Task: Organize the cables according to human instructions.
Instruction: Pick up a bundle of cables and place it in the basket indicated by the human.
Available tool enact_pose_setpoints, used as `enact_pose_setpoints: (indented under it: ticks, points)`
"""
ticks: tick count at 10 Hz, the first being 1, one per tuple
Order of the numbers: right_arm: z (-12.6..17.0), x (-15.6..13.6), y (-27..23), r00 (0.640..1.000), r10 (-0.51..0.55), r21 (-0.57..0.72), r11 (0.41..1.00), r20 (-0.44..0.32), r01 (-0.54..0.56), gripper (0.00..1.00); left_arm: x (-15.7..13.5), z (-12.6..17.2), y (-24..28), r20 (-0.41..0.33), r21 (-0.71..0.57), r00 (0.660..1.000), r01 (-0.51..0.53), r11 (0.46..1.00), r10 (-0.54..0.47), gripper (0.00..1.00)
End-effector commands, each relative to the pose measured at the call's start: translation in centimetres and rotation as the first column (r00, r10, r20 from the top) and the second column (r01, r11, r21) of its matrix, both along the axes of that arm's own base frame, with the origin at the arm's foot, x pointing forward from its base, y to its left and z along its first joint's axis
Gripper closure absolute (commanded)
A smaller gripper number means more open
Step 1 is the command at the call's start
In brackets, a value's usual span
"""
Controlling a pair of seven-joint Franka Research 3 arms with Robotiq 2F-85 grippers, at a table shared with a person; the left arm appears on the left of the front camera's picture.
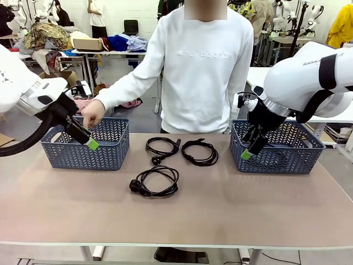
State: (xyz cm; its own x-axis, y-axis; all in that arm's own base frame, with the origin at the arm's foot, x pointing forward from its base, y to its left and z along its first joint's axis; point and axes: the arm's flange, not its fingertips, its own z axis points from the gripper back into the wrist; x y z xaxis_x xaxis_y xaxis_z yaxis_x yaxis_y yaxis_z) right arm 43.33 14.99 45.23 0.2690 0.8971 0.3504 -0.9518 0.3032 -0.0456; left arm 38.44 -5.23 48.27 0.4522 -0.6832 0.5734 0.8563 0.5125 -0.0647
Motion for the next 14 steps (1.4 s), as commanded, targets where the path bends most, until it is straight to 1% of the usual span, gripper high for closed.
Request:
enact_pose_setpoints:
  ticks: [1,7,8,10,11,13,14]
  points:
    - [0.2,0.1,0.2,1.000,-0.013,-0.011,1.000,0.002,0.013,0.00,0.0,-0.2,0.1,0.009,-0.025,1.000,0.020,0.999,-0.020,0.00]
    - [0.2,0.1,0.2,1.000,-0.013,-0.011,1.000,0.002,0.013,0.00,0.0,-0.2,0.1,0.009,-0.025,1.000,0.020,0.999,-0.020,0.00]
    - [0.2,0.1,0.2,1.000,-0.013,-0.011,1.000,0.002,0.013,0.00,0.0,0.0,0.0,0.000,0.000,1.000,0.000,1.000,0.000,0.00]
    - [0.2,0.1,0.2,1.000,-0.013,-0.011,1.000,0.002,0.013,0.00,0.8,0.4,-1.9,0.004,0.060,0.995,0.104,0.993,-0.105,0.00]
    - [0.2,0.1,0.2,1.000,-0.013,-0.011,1.000,0.002,0.013,0.00,1.4,0.4,-3.3,0.000,0.110,0.986,0.166,0.980,-0.167,0.00]
    - [0.2,0.1,0.2,1.000,-0.013,-0.011,1.000,0.002,0.013,0.00,2.8,0.3,-6.9,-0.021,0.220,0.958,0.282,0.934,-0.284,0.00]
    - [0.2,0.1,0.2,1.000,-0.013,-0.011,1.000,0.002,0.013,0.00,3.5,-0.2,-9.1,-0.040,0.272,0.938,0.341,0.900,-0.343,0.00]
